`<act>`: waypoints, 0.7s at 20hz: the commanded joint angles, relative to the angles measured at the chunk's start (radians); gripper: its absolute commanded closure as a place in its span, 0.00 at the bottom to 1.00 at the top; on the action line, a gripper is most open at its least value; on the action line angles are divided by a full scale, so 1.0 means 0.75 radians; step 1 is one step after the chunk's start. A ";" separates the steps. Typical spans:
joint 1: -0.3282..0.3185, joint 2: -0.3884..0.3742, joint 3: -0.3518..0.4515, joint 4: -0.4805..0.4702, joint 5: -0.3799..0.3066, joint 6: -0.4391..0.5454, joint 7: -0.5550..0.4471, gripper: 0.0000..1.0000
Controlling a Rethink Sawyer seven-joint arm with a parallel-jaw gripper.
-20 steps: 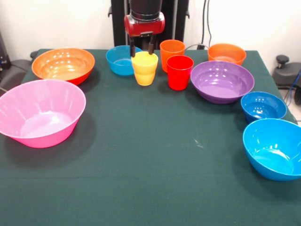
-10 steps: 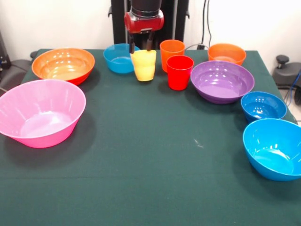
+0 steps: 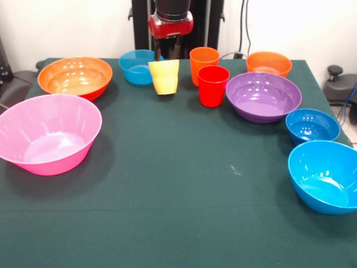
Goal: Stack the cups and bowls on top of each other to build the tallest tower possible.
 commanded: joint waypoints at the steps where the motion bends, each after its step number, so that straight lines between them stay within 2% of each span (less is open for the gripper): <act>1: -0.015 0.016 0.136 0.045 0.005 -0.031 0.121 0.00; 10: -0.026 -0.031 0.186 0.080 0.062 0.040 0.116 0.00; 14: -0.008 -0.045 0.174 0.073 0.069 0.068 0.113 0.00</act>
